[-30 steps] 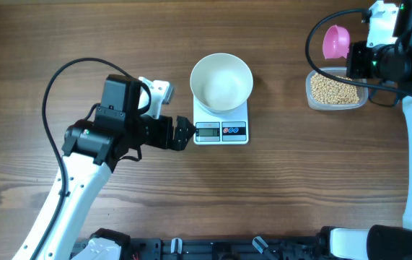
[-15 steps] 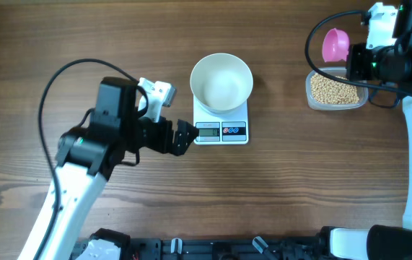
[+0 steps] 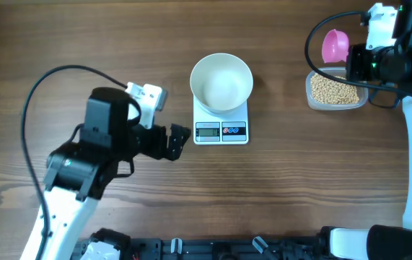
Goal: Scoop item into bowl and weigh 150g on scale
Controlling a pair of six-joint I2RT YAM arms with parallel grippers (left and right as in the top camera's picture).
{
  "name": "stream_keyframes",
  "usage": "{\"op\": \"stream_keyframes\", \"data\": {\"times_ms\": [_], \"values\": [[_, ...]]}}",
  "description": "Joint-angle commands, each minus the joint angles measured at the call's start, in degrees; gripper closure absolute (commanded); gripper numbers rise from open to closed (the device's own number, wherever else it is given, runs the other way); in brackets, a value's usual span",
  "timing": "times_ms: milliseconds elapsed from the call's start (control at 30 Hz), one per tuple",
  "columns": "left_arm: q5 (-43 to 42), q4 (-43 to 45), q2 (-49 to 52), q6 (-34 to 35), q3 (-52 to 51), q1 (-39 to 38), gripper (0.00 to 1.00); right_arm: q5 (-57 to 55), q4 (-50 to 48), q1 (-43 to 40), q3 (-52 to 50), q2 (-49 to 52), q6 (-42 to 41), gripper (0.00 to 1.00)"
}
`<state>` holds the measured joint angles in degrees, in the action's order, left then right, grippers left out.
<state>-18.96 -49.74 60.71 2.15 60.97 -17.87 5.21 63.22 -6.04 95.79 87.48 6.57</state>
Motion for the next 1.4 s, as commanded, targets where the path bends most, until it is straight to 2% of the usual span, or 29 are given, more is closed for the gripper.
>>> {"op": "stream_keyframes", "data": {"times_ms": [0,100,1200,1367], "values": [[2.5,1.1,4.0,0.5,0.0,-2.1,0.00,-0.9,0.0,0.1,0.9,-0.6,0.8,0.96],[0.5,2.3,5.0,0.4,0.0,-2.3,0.00,-0.9,0.1,0.1,0.9,-0.6,0.8,0.96],[0.6,2.4,4.9,0.4,0.0,-1.1,0.00,-0.9,0.5,0.1,0.9,-0.6,0.8,0.96],[0.6,2.4,4.9,0.4,0.0,-1.1,0.00,2.6,0.5,0.1,0.9,-0.6,0.8,0.96]]}}
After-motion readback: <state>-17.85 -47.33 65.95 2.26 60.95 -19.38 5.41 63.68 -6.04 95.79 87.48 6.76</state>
